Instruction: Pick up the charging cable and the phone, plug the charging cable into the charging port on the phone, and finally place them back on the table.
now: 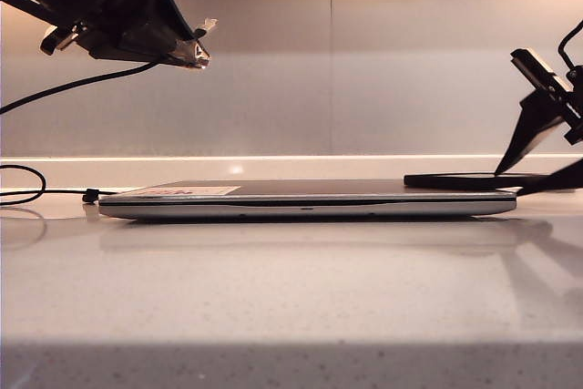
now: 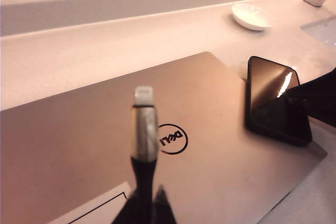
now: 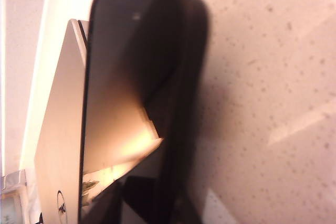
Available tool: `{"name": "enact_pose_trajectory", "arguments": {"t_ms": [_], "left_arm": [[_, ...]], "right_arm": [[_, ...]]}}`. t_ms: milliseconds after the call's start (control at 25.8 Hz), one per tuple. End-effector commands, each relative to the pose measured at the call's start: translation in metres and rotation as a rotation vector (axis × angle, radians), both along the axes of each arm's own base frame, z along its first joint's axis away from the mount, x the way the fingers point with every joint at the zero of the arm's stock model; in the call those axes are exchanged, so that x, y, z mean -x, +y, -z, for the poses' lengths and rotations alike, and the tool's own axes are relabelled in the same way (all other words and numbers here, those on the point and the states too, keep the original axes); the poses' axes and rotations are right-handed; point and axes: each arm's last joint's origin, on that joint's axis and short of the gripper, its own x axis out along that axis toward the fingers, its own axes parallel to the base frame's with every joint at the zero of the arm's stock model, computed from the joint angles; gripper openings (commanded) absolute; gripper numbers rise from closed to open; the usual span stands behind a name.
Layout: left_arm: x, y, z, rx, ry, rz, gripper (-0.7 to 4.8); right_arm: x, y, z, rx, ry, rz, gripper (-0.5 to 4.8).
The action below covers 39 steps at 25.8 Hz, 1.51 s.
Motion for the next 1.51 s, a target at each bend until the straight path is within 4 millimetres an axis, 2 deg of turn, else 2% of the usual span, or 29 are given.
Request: {"name": "enact_pose_trajectory", "arguments": {"t_ms": [39, 116, 233, 388, 465, 581, 736, 930, 1085, 1318, 1512], "left_arm": [[0.0, 0.0, -0.003, 0.01, -0.016, 0.002, -0.06], [0.0, 0.0, -0.003, 0.01, -0.016, 0.003, -0.06], [0.0, 0.0, -0.003, 0.01, -0.016, 0.002, -0.06], [0.0, 0.0, -0.003, 0.01, -0.016, 0.002, -0.06], [0.0, 0.0, -0.003, 0.01, -0.016, 0.002, -0.06], [0.0, 0.0, -0.003, 0.01, -0.016, 0.002, -0.06], [0.0, 0.0, -0.003, 0.01, -0.016, 0.002, -0.06], [0.0, 0.0, -0.003, 0.01, -0.016, 0.002, -0.06], [0.0, 0.0, -0.003, 0.01, -0.016, 0.003, -0.06], [0.0, 0.0, -0.003, 0.01, -0.016, 0.002, -0.06], [0.0, 0.0, -0.003, 0.01, -0.016, 0.002, -0.06]], "right_arm": [[0.007, -0.001, 0.016, 0.008, 0.119, 0.008, 0.36], [0.007, -0.001, 0.016, 0.008, 0.118, 0.008, -0.07], [0.006, 0.0, 0.014, 0.008, 0.094, -0.001, -0.06], [0.008, 0.0, -0.007, 0.062, 0.012, -0.053, -0.06], [0.011, 0.0, -0.024, 0.102, -0.008, -0.078, -0.06], [0.023, -0.001, -0.075, 0.232, -0.023, -0.175, -0.06], [0.039, -0.003, -0.122, 0.371, 0.061, -0.266, -0.06], [0.053, -0.006, -0.148, 0.481, 0.138, -0.32, -0.06], [0.06, -0.004, -0.153, 0.54, 0.189, -0.351, -0.06], [0.066, 0.033, -0.138, 0.736, 0.308, -0.516, -0.06], [0.057, 0.049, -0.121, 0.768, 0.415, -0.611, -0.06]]}}
